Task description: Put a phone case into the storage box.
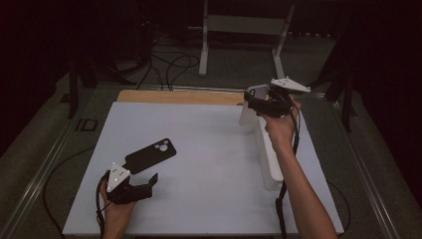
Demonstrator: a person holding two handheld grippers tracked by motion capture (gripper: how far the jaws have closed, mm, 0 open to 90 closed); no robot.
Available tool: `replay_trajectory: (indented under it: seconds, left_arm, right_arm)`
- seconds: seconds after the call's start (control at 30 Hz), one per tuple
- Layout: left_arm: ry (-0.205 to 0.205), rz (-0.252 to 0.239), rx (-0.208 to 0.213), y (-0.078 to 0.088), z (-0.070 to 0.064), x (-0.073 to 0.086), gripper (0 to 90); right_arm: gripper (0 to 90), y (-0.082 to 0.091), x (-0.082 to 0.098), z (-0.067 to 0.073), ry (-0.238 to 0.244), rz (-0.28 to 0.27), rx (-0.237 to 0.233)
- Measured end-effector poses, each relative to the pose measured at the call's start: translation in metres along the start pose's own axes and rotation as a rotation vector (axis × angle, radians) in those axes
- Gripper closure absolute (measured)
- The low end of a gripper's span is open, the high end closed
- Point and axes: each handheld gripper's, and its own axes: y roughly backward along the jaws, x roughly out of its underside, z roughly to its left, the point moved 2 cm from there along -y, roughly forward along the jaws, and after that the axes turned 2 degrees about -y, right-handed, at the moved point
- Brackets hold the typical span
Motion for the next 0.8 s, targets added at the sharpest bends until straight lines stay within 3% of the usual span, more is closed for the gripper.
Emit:
replay_trajectory:
  seconds: [0.27, 0.8]
  left_arm:
    - [-0.001, 0.001, -0.001, 0.0, 0.0, 0.0, 0.1]
    - [-0.001, 0.001, -0.003, -0.001, 0.0, 0.0, 0.1]
  right_arm:
    - [16.4, -0.001, 0.001, -0.013, -0.008, 0.006, 0.042]
    - [16.4, -0.003, 0.0, -0.046, -0.017, 0.015, 0.171]
